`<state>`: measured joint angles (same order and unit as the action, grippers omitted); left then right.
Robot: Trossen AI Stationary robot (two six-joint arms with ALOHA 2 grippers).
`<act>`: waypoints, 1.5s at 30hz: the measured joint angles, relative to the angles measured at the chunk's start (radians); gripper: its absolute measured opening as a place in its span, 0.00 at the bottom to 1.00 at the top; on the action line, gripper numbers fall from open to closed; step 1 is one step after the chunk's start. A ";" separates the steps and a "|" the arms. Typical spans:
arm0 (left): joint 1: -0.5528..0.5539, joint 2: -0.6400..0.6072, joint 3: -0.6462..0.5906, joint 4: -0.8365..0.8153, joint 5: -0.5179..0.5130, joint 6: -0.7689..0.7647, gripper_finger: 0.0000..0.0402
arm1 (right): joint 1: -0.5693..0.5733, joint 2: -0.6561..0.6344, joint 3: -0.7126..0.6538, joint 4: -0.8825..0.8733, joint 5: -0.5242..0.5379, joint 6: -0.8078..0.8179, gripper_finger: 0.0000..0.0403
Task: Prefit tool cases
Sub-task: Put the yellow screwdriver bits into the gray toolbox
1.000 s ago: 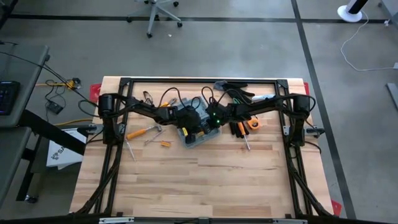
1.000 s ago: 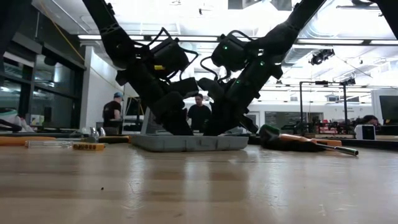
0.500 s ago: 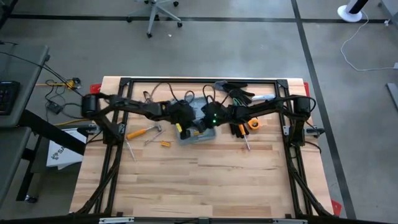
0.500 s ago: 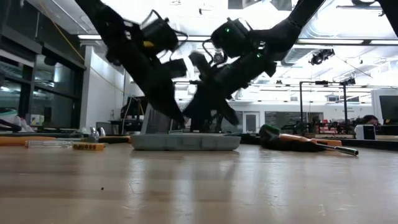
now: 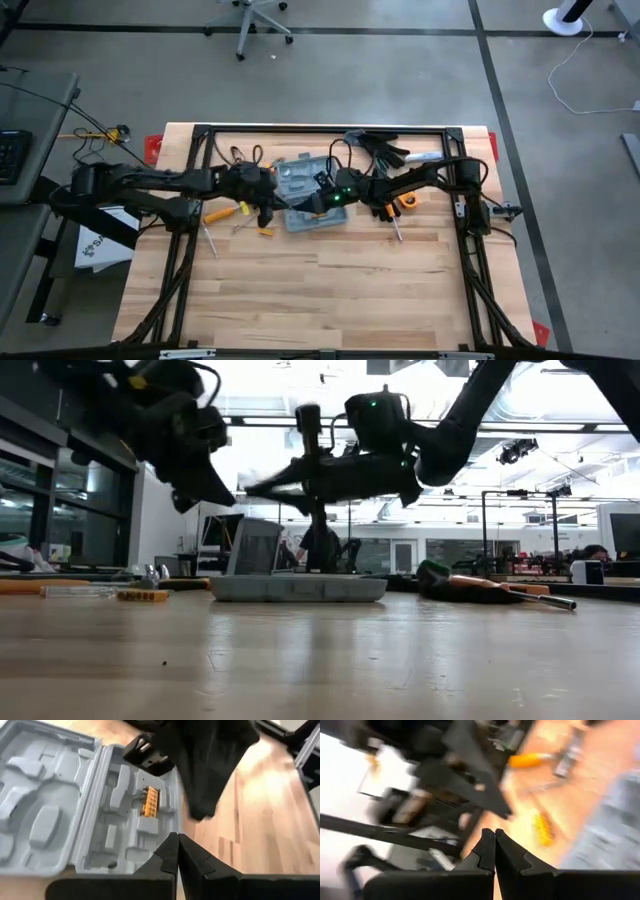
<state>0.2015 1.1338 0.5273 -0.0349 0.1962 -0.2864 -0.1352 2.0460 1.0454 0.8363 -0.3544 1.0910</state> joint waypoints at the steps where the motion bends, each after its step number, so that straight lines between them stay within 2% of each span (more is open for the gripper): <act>1: 0.000 -0.014 -0.010 0.004 -0.001 -0.014 0.00 | 0.000 0.000 0.000 0.044 -0.001 0.005 0.00; 4: 0.000 -0.040 -0.034 0.008 -0.006 -0.044 0.00 | 0.000 -0.005 0.003 0.129 -0.005 0.008 0.00; 9: -0.002 -0.041 -0.041 0.006 -0.025 -0.048 0.00 | 0.010 0.049 0.003 0.051 0.005 -0.012 0.00; 14: -0.001 -0.039 -0.041 0.008 -0.057 -0.034 0.00 | 0.000 0.149 0.003 0.182 -0.034 0.129 0.00; 21: -0.001 -0.039 -0.041 0.003 -0.059 -0.035 0.00 | 0.001 0.071 0.028 0.263 0.000 0.076 0.00; 23: -0.001 -0.039 -0.041 0.003 -0.060 -0.035 0.00 | 0.000 0.086 0.038 0.216 0.004 0.055 0.00; 26: -0.001 -0.039 -0.041 0.003 -0.060 -0.035 0.00 | 0.000 0.138 0.064 0.042 0.009 0.042 0.00; 29: -0.001 -0.039 -0.041 0.003 -0.060 -0.034 0.00 | 0.000 0.181 0.075 0.089 -0.014 0.083 0.00; 32: -0.001 -0.039 -0.040 0.003 -0.060 -0.034 0.00 | -0.002 0.171 0.068 0.148 -0.023 0.101 0.00; 38: -0.001 -0.038 -0.040 0.002 -0.069 -0.028 0.00 | -0.016 0.038 0.074 0.089 -0.030 0.001 0.00; 41: -0.001 -0.038 -0.040 0.002 -0.077 -0.025 0.00 | -0.029 0.041 0.072 0.025 -0.025 -0.027 0.00; 45: -0.001 -0.038 -0.040 0.002 -0.079 -0.025 0.00 | -0.029 0.034 0.075 0.033 -0.038 -0.054 0.00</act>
<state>0.2001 1.0958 0.4870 -0.0326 0.1169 -0.3119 -0.1642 2.0796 1.1206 0.8696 -0.3923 1.0370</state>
